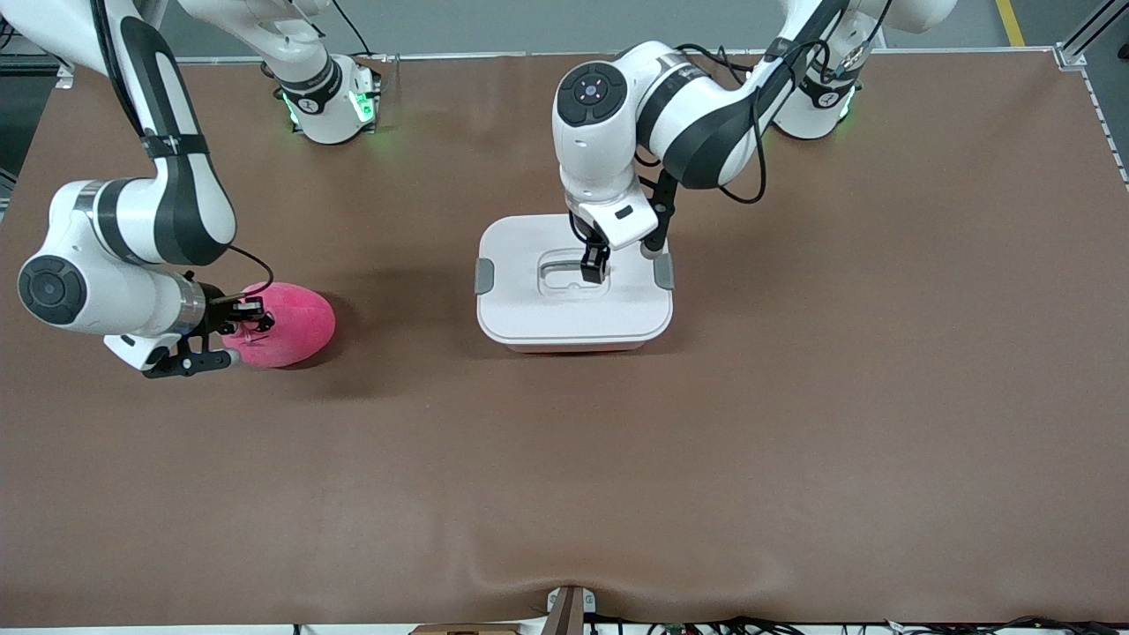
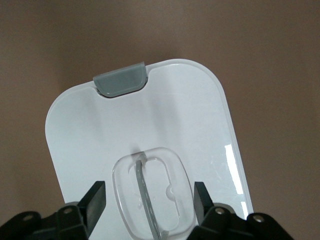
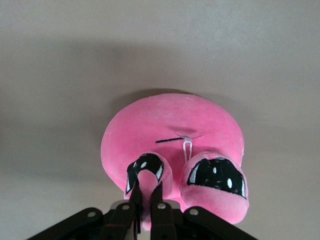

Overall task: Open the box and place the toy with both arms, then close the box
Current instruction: 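Lift the pink toy with the right gripper while the left gripper holds the lid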

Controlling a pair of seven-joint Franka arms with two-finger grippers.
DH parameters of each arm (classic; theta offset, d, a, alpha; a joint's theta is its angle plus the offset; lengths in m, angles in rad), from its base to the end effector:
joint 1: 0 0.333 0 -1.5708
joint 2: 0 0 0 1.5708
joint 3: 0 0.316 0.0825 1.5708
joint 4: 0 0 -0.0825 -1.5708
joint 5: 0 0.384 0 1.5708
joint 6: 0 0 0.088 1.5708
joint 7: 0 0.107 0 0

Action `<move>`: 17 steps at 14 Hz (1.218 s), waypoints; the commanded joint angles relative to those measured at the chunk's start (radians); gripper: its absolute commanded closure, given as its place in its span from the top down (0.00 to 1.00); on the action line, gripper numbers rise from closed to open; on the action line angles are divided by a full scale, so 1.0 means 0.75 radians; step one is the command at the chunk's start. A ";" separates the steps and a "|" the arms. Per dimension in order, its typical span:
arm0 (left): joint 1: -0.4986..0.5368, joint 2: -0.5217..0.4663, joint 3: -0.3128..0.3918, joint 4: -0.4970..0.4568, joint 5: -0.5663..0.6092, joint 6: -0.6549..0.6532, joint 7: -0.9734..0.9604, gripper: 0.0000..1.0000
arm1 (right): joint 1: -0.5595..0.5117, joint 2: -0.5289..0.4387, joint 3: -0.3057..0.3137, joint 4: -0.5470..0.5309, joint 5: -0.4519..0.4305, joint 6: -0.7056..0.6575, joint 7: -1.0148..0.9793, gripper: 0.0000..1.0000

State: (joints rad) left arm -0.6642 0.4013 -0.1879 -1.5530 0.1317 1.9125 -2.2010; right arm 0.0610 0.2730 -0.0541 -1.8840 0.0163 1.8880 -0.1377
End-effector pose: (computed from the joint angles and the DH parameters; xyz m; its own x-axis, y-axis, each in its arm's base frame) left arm 0.4597 -0.4870 0.4178 0.2516 0.9659 0.0605 0.9677 -0.2521 0.0010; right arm 0.5865 0.0066 0.3450 0.9550 0.1369 -0.2630 0.1322 -0.9906 -0.0354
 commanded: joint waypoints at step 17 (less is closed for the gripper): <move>-0.043 0.060 0.003 0.070 0.029 0.160 -0.213 0.73 | -0.022 -0.053 0.000 0.381 0.013 -0.419 -0.170 0.00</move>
State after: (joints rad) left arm -0.6866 0.4304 -0.1896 -1.5193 0.1318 1.9955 -2.3232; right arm 0.0481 0.2551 -0.0601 -1.6213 0.0166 1.5942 -0.2465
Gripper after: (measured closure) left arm 0.273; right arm 0.916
